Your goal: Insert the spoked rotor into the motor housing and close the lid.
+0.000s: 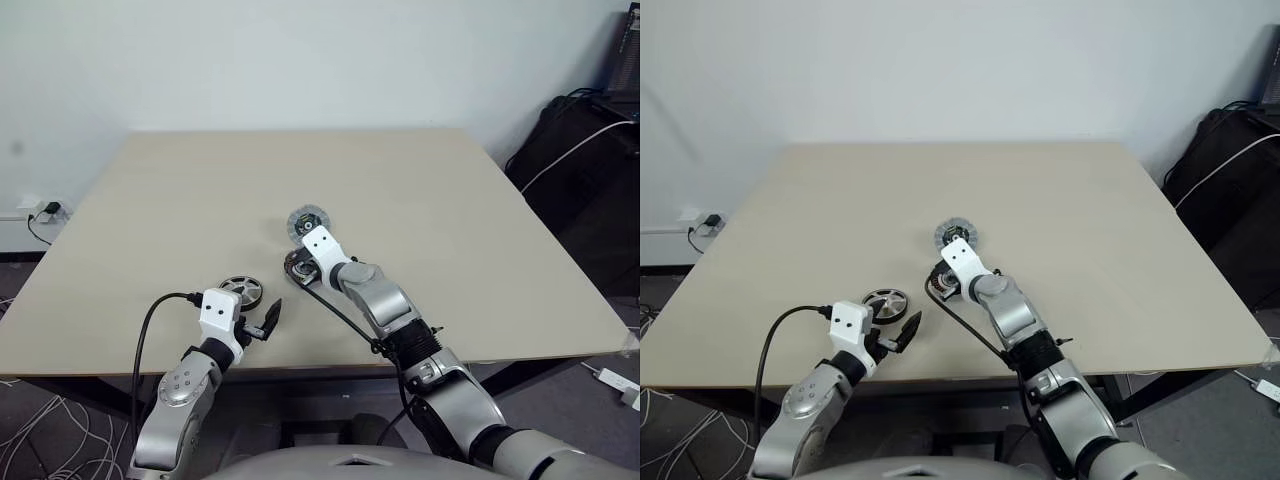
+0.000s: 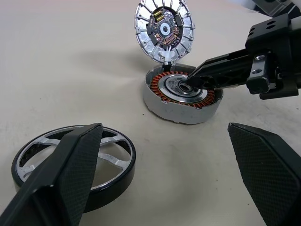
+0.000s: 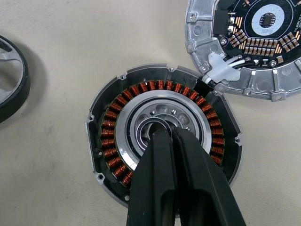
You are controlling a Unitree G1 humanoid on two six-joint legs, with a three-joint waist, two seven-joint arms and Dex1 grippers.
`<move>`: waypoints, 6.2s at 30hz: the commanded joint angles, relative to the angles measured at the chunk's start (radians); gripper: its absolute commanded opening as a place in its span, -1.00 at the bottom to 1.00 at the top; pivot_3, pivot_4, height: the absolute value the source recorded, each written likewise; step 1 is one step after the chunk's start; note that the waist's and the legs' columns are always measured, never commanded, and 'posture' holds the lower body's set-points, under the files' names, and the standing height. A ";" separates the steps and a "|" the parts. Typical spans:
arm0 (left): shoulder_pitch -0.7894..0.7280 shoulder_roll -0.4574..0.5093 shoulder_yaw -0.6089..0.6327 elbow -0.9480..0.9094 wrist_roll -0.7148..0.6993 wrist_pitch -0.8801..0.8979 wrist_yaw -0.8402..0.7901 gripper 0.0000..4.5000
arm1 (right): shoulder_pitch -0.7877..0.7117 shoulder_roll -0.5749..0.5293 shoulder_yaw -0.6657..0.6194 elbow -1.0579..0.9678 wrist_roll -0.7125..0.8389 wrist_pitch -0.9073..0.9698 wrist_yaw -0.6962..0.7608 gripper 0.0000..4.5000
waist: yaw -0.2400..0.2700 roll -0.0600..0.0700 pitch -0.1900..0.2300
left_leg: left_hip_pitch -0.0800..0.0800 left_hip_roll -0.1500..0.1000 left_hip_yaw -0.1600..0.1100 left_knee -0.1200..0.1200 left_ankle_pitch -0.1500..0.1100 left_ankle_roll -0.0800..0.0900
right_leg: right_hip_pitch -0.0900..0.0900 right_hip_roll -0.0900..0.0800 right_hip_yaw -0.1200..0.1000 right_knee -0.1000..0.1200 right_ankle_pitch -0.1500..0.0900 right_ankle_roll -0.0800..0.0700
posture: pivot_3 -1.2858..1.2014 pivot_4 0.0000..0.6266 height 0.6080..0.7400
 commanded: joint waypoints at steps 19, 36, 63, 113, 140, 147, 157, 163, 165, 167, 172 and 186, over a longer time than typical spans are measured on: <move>-0.010 -0.004 -0.002 -0.021 0.003 -0.016 0.000 1.00 | -0.040 0.009 -0.049 -0.024 0.021 -0.023 -0.008 -0.98 | 0.000 0.000 0.000 | 0.000 0.000 0.000 0.000 0.000 0.000 | 0.000 0.000 0.000 0.000 0.000 0.000 | 0.03 -1.00 1.00; -0.006 -0.004 -0.001 -0.028 0.004 -0.016 0.003 1.00 | -0.049 0.016 -0.037 0.036 0.017 -0.046 -0.016 -0.98 | 0.000 0.000 0.000 | 0.000 0.000 0.000 0.000 0.000 0.000 | 0.000 0.000 0.000 0.000 0.000 0.000 | 0.03 -1.00 1.00; -0.012 -0.003 0.000 -0.023 0.002 -0.017 0.000 1.00 | -0.044 0.017 -0.053 0.011 0.026 -0.064 -0.024 -0.68 | 0.000 0.000 0.000 | 0.000 0.000 0.000 0.000 0.000 0.000 | 0.000 0.000 0.000 0.000 0.000 0.000 | 0.03 -1.00 1.00; 0.007 -0.005 0.006 -0.033 0.001 -0.022 0.007 1.00 | -0.086 0.052 -0.036 0.177 0.000 -0.152 -0.036 -0.99 | -0.002 0.000 0.000 | 0.000 0.000 0.000 0.000 0.000 -0.001 | 0.000 0.000 0.000 0.001 0.000 0.001 | 0.03 -1.00 1.00; -0.002 -0.005 -0.003 -0.035 0.000 -0.012 0.001 1.00 | -0.080 0.049 -0.089 0.186 0.022 -0.205 -0.048 -0.99 | -0.002 0.000 -0.001 | 0.002 0.000 0.000 0.000 0.001 -0.001 | 0.002 0.000 0.000 0.001 0.001 0.001 | 0.03 -1.00 1.00; -0.011 -0.004 -0.005 -0.028 0.000 -0.011 -0.004 1.00 | -0.052 0.035 -0.090 0.097 0.029 -0.179 -0.040 -0.99 | -0.003 0.000 -0.001 | 0.002 0.000 0.000 0.000 0.001 -0.001 | 0.001 0.000 0.000 0.001 0.001 0.001 | 0.03 -1.00 1.00; -0.014 -0.004 -0.006 -0.028 0.000 -0.009 -0.007 1.00 | -0.052 0.041 -0.075 0.149 0.020 -0.181 -0.035 -0.99 | -0.002 0.000 -0.001 | 0.002 0.000 0.000 0.000 0.001 -0.001 | 0.001 0.000 0.000 0.001 0.001 0.001 | 0.03 -1.00 1.00; -0.006 -0.002 -0.002 -0.036 0.000 -0.009 -0.003 1.00 | -0.079 0.053 -0.071 0.270 0.007 -0.201 -0.041 -0.99 | -0.004 0.000 -0.001 | 0.003 0.000 0.000 0.000 0.001 -0.001 | 0.002 0.000 0.000 0.001 0.000 0.001 | 0.03 -1.00 1.00; 0.001 -0.001 0.000 -0.040 0.000 -0.009 -0.001 1.00 | -0.079 0.057 -0.076 0.264 0.012 -0.211 -0.038 -0.99 | -0.004 0.000 -0.001 | 0.004 0.000 0.000 0.000 0.001 -0.001 | 0.004 0.000 0.000 0.002 0.000 0.000 | 0.03 -1.00 1.00; 0.005 -0.001 0.001 -0.041 0.000 -0.010 -0.001 1.00 | -0.077 0.060 -0.081 0.251 0.016 -0.219 -0.036 -0.99 | -0.004 0.000 -0.001 | 0.005 0.000 0.000 0.000 0.001 -0.001 | 0.005 0.000 0.000 0.001 0.000 -0.001 | 0.03 -1.00 1.00; 0.005 -0.002 -0.002 -0.039 0.000 -0.010 -0.001 1.00 | -0.063 0.054 -0.096 0.172 0.030 -0.221 -0.035 -0.99 | -0.003 0.000 -0.001 | 0.004 0.000 0.000 0.000 0.001 -0.001 | 0.004 0.000 0.000 0.001 0.000 -0.001 | 0.03 -1.00 1.00; -0.050 -0.120 0.146 0.041 0.046 -0.108 0.235 1.00 | 0.237 -0.066 -0.106 -0.367 0.084 -0.204 0.042 -0.99 | 0.012 -0.001 -0.001 | 0.000 0.000 0.000 0.000 0.000 0.000 | 0.000 0.000 0.000 0.000 0.001 0.000 | 0.03 -1.00 1.00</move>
